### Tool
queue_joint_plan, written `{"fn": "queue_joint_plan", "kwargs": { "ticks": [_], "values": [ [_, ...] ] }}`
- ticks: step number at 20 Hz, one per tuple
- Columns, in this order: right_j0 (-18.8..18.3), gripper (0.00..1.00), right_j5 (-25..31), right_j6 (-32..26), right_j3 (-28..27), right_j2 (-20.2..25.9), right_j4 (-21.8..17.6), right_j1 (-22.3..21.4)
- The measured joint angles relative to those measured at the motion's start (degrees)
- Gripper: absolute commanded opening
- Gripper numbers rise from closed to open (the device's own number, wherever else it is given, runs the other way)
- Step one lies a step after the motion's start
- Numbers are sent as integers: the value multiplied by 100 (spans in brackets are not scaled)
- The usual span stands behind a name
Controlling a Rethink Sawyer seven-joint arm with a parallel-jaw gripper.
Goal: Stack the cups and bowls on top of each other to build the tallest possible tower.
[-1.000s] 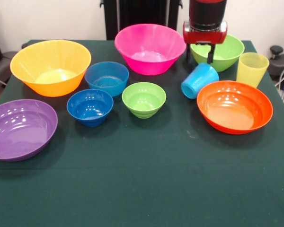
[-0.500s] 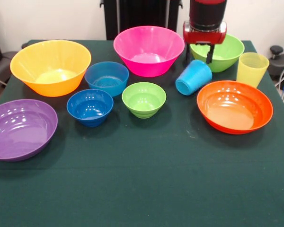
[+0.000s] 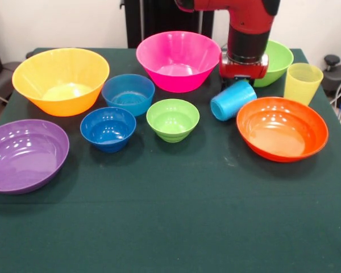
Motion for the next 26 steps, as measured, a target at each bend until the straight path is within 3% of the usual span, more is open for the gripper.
{"fn": "queue_joint_plan", "kwargs": {
  "ticks": [16,26],
  "values": [
    [648,100,-88,-1,-175,-522,109,51],
    [1683,100,665,-1,-812,-1379,581,367]
  ]
}}
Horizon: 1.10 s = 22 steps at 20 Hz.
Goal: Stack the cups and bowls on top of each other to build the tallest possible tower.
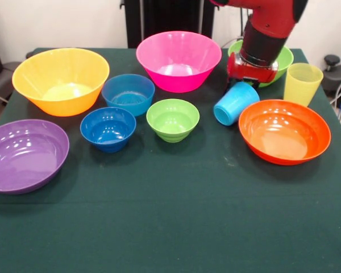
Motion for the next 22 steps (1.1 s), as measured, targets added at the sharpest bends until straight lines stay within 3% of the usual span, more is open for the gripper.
{"fn": "queue_joint_plan", "kwargs": {
  "ticks": [13,18,22],
  "values": [
    [1191,100,126,332,-433,-1114,468,571],
    [1694,100,-92,820,-514,-1630,657,886],
    [1864,100,-414,1081,-521,-1853,744,1037]
  ]
}}
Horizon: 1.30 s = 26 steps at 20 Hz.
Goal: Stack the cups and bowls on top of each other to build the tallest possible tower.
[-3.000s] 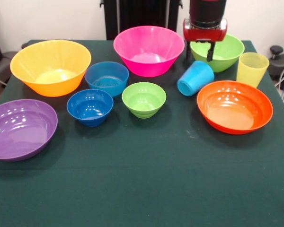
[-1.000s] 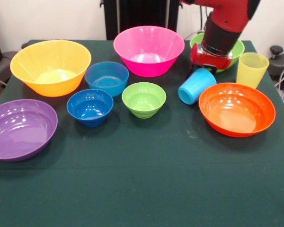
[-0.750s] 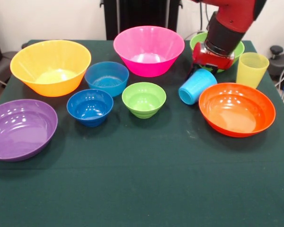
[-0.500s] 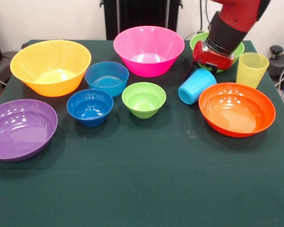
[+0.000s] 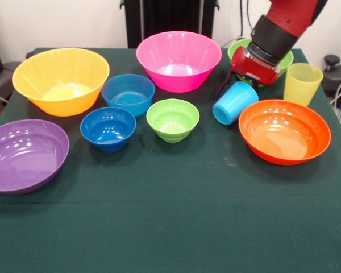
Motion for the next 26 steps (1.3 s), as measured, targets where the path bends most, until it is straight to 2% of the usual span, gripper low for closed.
{"fn": "queue_joint_plan", "kwargs": {
  "ticks": [6,7,8,13,20,26],
  "values": [
    [82,100,-938,312,0,-246,197,214],
    [79,100,-1139,357,1,-271,237,246],
    [75,100,-1582,437,-1,-308,327,302],
    [83,100,-2296,478,-2,-378,570,447],
    [130,100,-2498,479,-2,-510,904,629],
    [135,100,-2483,479,-2,-546,943,660]
  ]
}}
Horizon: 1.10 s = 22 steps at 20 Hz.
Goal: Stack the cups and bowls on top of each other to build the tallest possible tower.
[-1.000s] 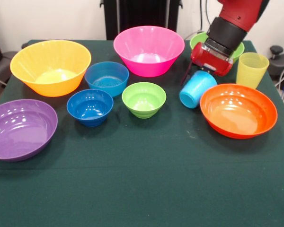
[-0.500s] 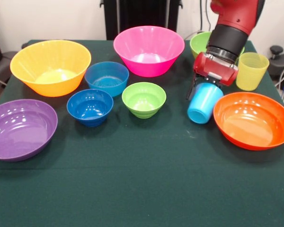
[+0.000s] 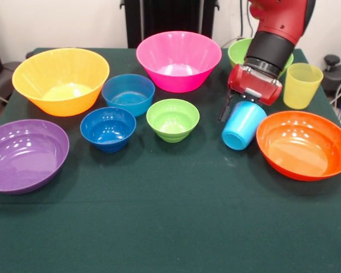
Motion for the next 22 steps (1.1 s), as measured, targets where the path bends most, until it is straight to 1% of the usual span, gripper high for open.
{"fn": "queue_joint_plan", "kwargs": {
  "ticks": [1,2,9,14,17,19,20,22],
  "values": [
    [0,100,19,0,0,-4,0,0],
    [-2,0,196,0,1,-12,0,-2],
    [-109,0,420,0,-2,-10,-71,-119],
    [-516,0,618,0,1,102,-401,-413],
    [-972,0,720,0,8,286,-712,-668],
    [-1141,0,731,0,17,368,-825,-762],
    [-1431,0,731,0,43,526,-995,-916],
    [-1760,0,730,0,90,721,-1178,-1080]
  ]
}}
